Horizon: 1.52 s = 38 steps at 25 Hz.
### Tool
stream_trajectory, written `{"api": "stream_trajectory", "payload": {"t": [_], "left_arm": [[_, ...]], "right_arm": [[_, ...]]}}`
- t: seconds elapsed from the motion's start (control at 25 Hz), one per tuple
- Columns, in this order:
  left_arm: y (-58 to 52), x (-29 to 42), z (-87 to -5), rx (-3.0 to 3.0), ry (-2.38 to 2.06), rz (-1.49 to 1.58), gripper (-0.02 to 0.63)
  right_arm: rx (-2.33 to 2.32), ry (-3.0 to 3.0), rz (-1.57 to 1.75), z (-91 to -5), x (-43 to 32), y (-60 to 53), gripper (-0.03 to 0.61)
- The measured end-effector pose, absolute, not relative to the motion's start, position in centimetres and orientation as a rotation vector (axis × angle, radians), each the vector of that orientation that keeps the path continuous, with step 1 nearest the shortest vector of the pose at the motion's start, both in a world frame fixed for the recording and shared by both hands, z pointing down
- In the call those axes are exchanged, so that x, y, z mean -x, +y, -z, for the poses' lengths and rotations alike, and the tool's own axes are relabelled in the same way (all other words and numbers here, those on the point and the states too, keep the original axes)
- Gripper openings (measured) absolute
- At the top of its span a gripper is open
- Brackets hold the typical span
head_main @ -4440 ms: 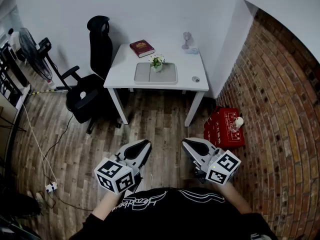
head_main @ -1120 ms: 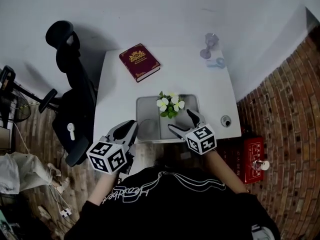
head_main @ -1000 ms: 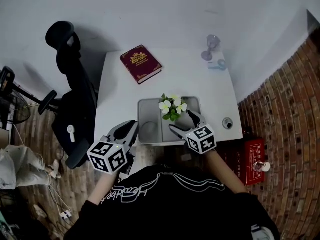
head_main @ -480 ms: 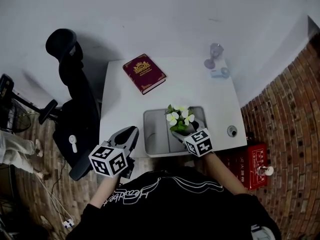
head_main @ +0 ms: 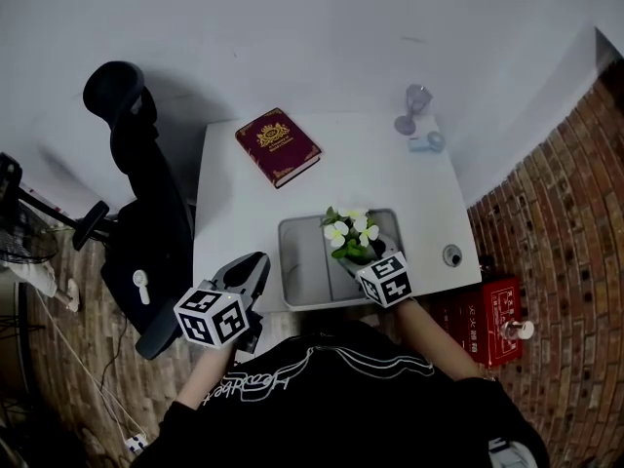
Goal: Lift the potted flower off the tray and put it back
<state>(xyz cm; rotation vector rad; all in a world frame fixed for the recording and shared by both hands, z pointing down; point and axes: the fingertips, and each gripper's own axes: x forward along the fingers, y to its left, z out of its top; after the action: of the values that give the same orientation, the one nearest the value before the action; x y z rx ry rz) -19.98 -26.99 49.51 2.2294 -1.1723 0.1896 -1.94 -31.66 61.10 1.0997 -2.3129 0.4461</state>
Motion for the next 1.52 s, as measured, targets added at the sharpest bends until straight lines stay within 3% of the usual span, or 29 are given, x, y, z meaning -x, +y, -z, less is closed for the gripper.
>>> {"api": "stream_trajectory", "payload": {"t": [0.52, 1.12, 1.52], "left_arm": [[-25.8, 21.1, -50.0, -2.187, -1.163, -0.145, 0.052], [-23.8, 19.8, -47.4, -2.254, -1.14, -0.129, 0.052], [-21.5, 18.2, -47.1, -2.264, -1.107, -0.125, 0.052]], "right_arm": [[-1.127, -2.38, -0.403, -58.4, 2.6, -30.4, 0.324], [-1.082, -2.655, -0.333, -47.8, 3.4, -25.0, 0.324], [-1.055, -2.724, -0.387, -45.7, 3.3, -21.9, 0.324]]}}
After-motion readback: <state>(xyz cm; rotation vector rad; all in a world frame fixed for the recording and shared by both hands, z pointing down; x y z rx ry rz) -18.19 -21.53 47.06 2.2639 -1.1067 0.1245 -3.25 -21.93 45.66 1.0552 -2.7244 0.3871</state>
